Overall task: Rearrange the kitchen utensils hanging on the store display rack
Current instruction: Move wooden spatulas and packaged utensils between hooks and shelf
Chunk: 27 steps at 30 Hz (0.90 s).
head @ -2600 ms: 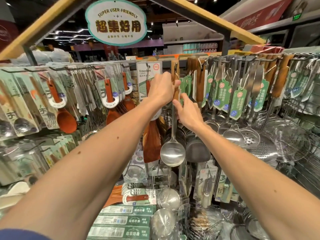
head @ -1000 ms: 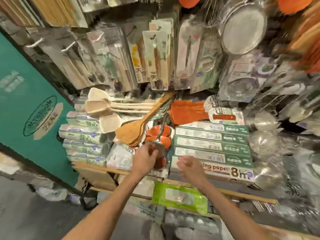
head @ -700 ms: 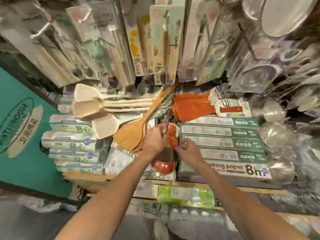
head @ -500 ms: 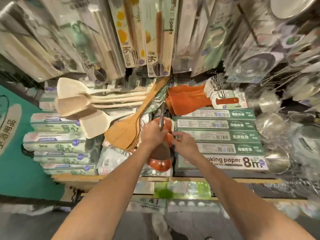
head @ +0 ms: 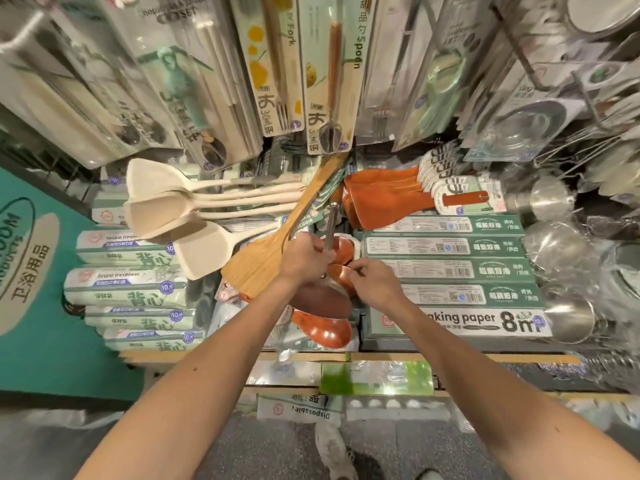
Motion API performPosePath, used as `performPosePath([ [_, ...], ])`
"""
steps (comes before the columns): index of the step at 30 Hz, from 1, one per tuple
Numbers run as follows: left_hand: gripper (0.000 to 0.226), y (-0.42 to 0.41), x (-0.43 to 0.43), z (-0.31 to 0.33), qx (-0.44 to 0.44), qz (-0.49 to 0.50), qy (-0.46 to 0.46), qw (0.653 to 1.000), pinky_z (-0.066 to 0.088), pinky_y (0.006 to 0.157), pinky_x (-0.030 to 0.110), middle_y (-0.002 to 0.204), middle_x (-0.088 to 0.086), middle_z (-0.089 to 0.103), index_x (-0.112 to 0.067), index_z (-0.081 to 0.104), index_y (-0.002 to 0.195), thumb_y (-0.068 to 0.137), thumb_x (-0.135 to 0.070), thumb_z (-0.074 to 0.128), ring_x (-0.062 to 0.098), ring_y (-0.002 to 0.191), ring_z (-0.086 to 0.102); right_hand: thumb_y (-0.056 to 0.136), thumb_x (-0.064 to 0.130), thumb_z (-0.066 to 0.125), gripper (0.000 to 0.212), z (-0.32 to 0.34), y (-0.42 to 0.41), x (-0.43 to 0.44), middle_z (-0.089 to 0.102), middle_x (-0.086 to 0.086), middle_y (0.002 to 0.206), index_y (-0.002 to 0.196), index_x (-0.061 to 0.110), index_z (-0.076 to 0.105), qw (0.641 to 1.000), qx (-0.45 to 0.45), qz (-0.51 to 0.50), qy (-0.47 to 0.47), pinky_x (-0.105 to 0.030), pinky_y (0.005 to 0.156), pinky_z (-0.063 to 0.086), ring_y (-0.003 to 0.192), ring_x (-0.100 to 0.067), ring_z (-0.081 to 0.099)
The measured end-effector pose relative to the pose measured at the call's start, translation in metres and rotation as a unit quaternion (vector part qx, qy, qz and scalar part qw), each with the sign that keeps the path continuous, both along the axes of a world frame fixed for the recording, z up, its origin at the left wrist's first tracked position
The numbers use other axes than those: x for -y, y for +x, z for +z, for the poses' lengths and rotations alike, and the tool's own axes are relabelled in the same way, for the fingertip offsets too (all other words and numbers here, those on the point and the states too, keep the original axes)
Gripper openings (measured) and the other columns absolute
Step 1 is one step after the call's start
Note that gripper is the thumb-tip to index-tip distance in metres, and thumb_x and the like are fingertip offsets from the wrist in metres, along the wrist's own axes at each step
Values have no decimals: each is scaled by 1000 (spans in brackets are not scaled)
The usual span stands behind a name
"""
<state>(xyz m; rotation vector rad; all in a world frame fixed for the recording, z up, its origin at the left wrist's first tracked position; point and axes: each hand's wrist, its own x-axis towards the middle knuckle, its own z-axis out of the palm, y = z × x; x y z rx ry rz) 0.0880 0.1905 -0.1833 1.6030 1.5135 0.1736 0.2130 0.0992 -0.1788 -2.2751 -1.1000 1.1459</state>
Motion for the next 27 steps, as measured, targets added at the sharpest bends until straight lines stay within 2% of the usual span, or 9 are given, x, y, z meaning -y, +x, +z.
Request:
performPosePath([
  [3, 26, -11, 5, 12, 45, 11, -61, 997, 50, 63, 31, 90, 6, 67, -6, 64, 99, 88, -26, 75, 20, 75, 65, 100, 32, 52, 25, 5, -8, -6, 64, 6, 75, 93, 17, 70, 999, 6, -16, 28, -24, 54, 38, 66, -11, 55],
  [6, 17, -25, 20, 28, 82, 25, -110, 990, 44, 54, 20, 72, 1, 63, -7, 61, 89, 90, -19, 73, 11, 59, 58, 100, 45, 47, 53, 9, -15, -12, 57, -3, 60, 64, 9, 56, 995, -42, -65, 57, -27, 53, 34, 61, -20, 53],
  [10, 17, -42, 47, 41, 102, 4, -165, 981, 56, 62, 33, 71, 6, 71, -6, 64, 93, 88, -18, 75, 14, 60, 64, 94, 42, 62, 48, 20, -25, -18, 72, -21, 99, 85, -4, 70, 980, -166, -96, 50, -38, 75, 55, 79, -26, 67],
  [14, 23, -48, 63, 43, 62, -37, -154, 985, 56, 75, 36, 86, 8, 75, -17, 61, 87, 81, -23, 82, 18, 73, 69, 96, 21, 64, 17, 28, -32, -14, 71, -9, 86, 95, 5, 68, 944, -305, -123, -10, -30, 73, 56, 73, -17, 66],
  [17, 16, -49, 73, 51, 99, -71, -172, 977, 54, 71, 36, 79, 11, 73, -11, 62, 82, 88, -18, 75, 18, 61, 64, 96, 17, 63, 12, 24, -29, -6, 69, -9, 84, 102, 7, 66, 941, -310, -134, -20, -32, 72, 55, 76, -19, 66],
  [19, 22, -52, 66, 56, 83, -112, -140, 980, 54, 60, 30, 75, 11, 72, -6, 67, 81, 95, -23, 66, 19, 57, 64, 96, 17, 64, 14, 24, -25, -1, 70, -12, 86, 103, 6, 66, 948, -296, -118, -20, -33, 70, 56, 75, -20, 68],
  [22, 23, -50, 28, 50, 31, -66, 25, 997, 47, 48, 18, 89, 9, 73, -6, 67, 87, 101, -20, 56, 14, 57, 62, 95, 17, 64, 16, 25, -17, 1, 68, -10, 81, 105, 5, 64, 958, -266, -103, -15, -32, 62, 52, 64, -17, 63],
  [25, 9, -45, -21, 31, -54, -10, 150, 987, 56, 64, 28, 97, 1, 71, -16, 65, 102, 99, -23, 58, 9, 69, 62, 95, 17, 63, 20, 22, -15, 0, 68, -10, 81, 108, 2, 62, 963, -250, -99, -5, -29, 56, 49, 61, -16, 60],
  [27, 28, -41, -44, 17, -115, -42, 149, 981, 57, 72, 33, 104, 1, 67, -16, 61, 116, 95, -35, 62, 17, 80, 64, 96, 16, 63, 21, 19, -15, 1, 68, -8, 77, 108, -1, 63, 962, -254, -103, 2, -28, 52, 47, 57, -14, 59],
])
